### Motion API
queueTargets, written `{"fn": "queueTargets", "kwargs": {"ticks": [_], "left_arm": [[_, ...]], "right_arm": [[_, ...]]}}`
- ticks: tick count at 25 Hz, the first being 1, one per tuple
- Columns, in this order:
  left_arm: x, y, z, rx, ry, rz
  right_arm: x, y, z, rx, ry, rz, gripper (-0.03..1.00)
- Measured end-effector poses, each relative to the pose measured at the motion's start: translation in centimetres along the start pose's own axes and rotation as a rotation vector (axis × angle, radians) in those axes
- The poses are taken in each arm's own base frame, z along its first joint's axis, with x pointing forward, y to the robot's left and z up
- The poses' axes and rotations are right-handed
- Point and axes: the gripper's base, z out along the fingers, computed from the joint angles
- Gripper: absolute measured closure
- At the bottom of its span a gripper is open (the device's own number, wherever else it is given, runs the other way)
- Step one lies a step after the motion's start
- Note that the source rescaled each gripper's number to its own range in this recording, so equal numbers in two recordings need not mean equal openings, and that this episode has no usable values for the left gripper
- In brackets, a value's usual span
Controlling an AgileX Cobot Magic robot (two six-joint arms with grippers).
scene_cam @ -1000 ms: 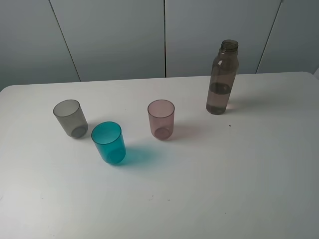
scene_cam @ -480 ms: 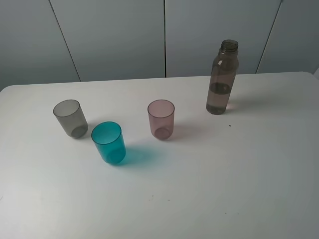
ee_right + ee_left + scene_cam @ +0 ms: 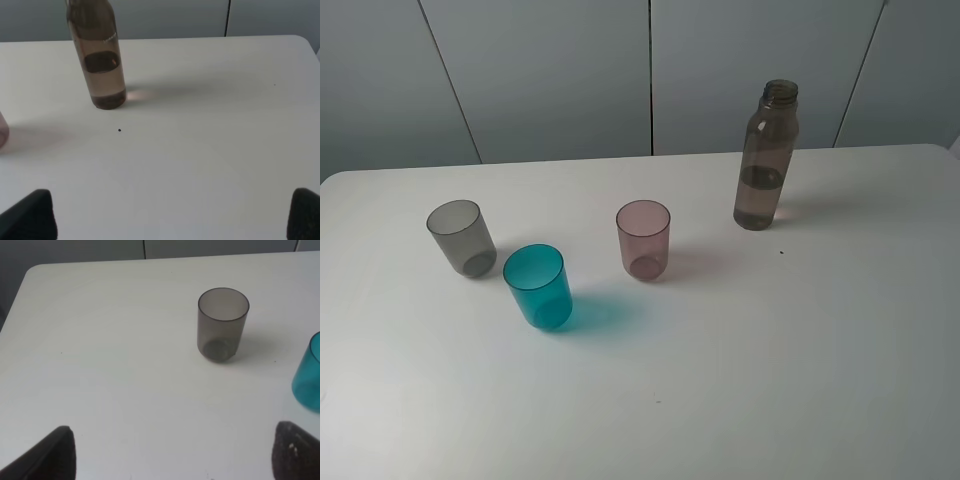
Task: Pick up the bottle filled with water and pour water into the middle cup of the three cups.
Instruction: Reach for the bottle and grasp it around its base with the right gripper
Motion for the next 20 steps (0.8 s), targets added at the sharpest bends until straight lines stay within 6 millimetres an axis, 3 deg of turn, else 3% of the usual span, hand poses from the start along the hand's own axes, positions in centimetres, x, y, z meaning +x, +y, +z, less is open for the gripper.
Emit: {"fn": "queueTargets", "kwargs": {"ticks": [20], "left_arm": [[0.00, 0.00, 0.00, 0.000, 0.000, 0.000]], "right_arm": [[-0.08, 0.01, 0.14, -0.002, 0.010, 0.002, -0.03]]}}
